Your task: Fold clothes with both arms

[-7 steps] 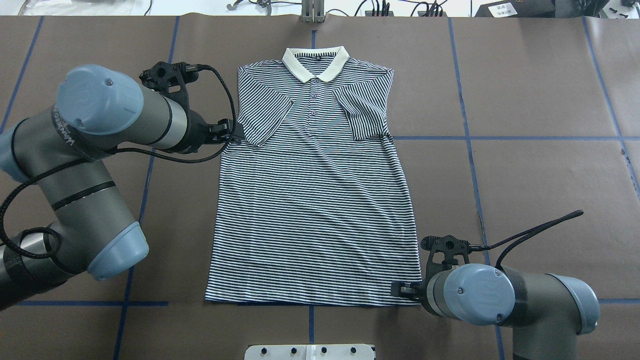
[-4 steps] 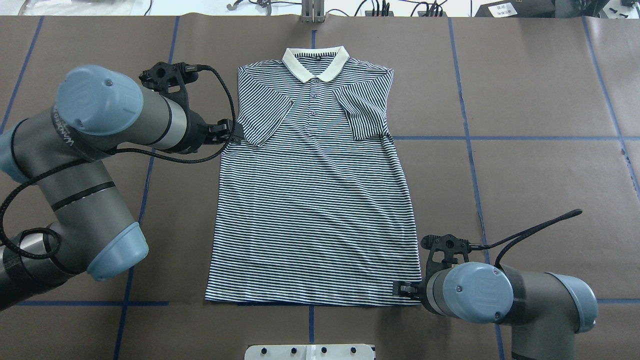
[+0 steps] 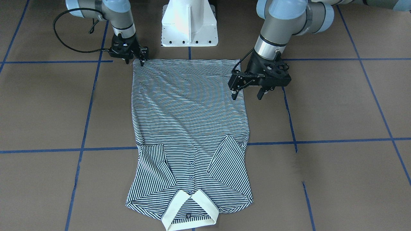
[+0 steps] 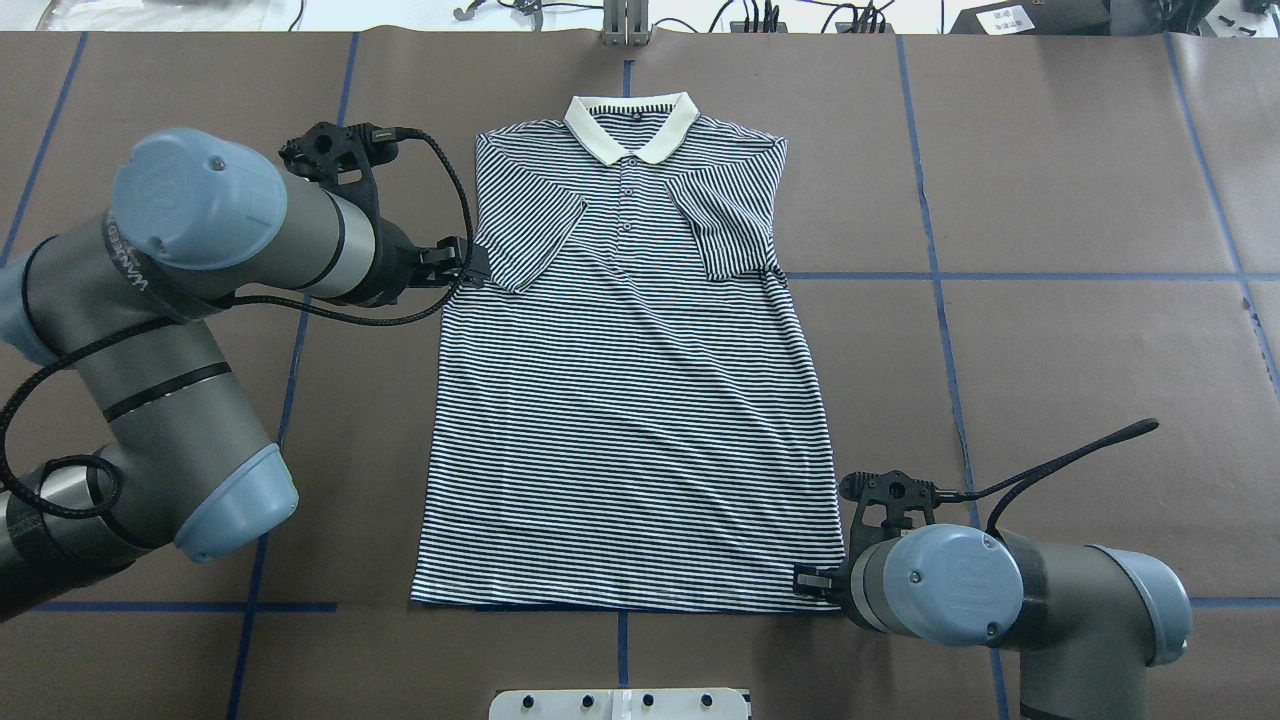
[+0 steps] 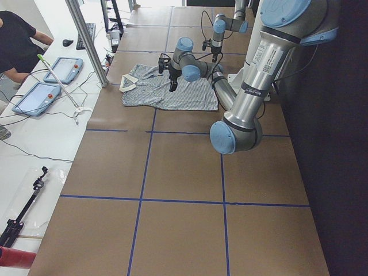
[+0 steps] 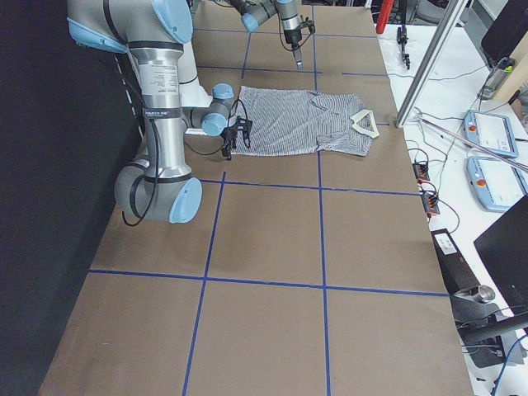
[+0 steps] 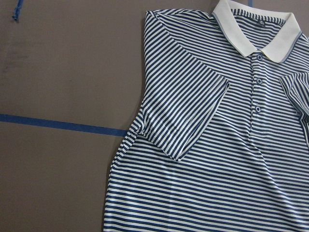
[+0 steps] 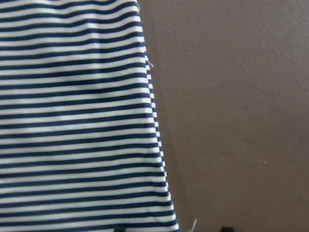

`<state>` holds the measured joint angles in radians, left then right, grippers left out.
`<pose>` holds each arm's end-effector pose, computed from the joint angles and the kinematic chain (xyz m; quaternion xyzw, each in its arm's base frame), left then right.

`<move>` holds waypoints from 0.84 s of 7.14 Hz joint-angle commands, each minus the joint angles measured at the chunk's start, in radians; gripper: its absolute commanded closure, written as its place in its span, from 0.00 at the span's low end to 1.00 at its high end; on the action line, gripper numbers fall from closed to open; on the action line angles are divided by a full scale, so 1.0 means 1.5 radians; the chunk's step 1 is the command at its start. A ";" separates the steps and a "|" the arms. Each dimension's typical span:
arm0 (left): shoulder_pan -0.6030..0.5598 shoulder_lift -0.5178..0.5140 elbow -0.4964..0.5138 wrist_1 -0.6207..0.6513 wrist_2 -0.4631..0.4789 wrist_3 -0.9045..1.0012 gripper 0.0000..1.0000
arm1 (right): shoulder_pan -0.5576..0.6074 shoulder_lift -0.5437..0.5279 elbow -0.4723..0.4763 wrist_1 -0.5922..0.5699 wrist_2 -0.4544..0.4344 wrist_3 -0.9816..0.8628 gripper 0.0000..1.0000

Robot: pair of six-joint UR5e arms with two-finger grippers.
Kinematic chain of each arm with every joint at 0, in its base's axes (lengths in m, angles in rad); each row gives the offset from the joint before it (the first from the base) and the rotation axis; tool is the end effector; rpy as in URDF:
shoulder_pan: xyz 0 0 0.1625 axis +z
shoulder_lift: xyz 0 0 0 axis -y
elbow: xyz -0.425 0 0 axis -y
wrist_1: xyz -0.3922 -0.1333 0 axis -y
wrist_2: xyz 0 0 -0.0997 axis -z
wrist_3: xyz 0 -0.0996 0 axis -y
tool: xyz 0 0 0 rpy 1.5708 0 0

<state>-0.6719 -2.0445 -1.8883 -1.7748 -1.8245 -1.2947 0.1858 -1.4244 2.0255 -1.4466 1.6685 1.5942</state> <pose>0.4059 -0.4612 0.2306 0.1172 0.4720 -0.1122 0.8665 -0.4939 -0.2186 0.3692 -0.0168 -0.3569 0.0803 0.9305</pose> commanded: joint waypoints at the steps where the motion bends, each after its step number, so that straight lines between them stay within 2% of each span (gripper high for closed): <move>1: 0.000 0.001 0.000 0.000 0.000 0.000 0.00 | 0.000 0.000 0.003 0.000 0.004 0.000 1.00; 6: 0.007 0.000 0.001 0.000 0.000 -0.003 0.00 | 0.001 0.001 0.015 0.000 0.002 0.011 1.00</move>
<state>-0.6678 -2.0447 -1.8875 -1.7748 -1.8239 -1.2965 0.1870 -1.4243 2.0443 -1.4465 1.6798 1.6035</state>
